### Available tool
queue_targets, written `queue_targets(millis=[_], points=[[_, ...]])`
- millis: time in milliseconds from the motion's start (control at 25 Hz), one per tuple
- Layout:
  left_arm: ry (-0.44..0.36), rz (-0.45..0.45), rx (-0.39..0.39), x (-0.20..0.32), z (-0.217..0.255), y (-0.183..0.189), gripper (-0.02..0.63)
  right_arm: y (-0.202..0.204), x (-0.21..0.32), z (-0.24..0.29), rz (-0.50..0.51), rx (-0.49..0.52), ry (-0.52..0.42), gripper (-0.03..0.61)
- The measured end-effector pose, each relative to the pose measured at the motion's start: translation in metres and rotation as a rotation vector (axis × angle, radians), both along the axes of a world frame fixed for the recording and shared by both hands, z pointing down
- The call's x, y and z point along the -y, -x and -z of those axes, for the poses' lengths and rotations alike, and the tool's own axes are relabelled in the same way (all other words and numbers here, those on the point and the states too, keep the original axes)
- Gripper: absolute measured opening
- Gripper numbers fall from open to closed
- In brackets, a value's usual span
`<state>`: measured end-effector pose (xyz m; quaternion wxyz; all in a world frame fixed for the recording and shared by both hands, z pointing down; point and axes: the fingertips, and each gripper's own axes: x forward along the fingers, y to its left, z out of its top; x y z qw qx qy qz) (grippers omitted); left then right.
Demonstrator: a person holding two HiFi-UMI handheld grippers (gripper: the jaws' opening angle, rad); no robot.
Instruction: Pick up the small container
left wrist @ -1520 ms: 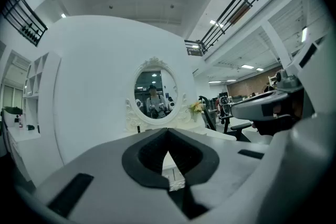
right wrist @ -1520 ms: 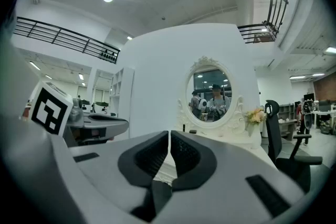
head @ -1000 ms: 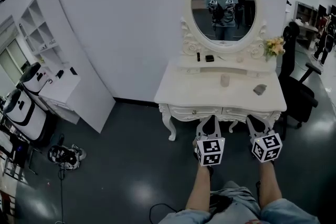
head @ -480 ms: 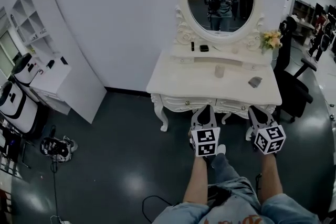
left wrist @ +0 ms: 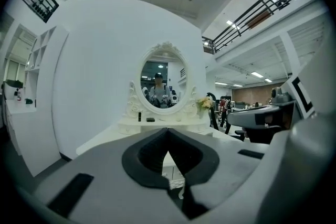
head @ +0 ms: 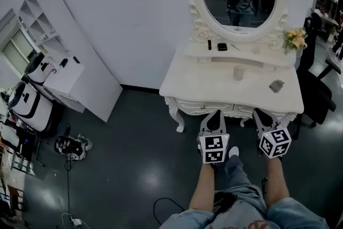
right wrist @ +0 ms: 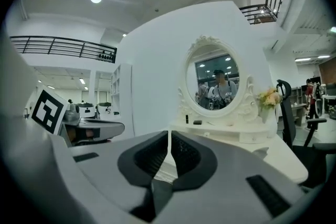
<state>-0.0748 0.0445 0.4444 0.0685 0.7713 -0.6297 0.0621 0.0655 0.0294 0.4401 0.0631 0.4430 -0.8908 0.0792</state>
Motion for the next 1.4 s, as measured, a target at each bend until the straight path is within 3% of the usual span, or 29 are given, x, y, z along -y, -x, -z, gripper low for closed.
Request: queue_targets(millis=[600, 880, 1120, 1400], points=[[0.186, -0.014, -0.033, 0.148, -0.084, -0.032, 0.019, -0.030, 0.154, -0.083, -0.034, 0.070, 0.192, 0.037], [0.193, -0.022, -0.005, 0.230, -0.081, -0.052, 0.020, -0.048, 0.236, -0.083, -0.031, 0.123, 0.185, 0.037], [0.184, 0.009, 0.019, 0.289, -0.072, -0.053, 0.020, -0.045, 0.295, -0.071, 0.029, 0.119, 0.148, 0.037], [0.215, 0.049, 0.026, 0.302, -0.087, -0.047, 0.020, -0.025, 0.324, -0.089, 0.100, 0.119, 0.159, 0.038]])
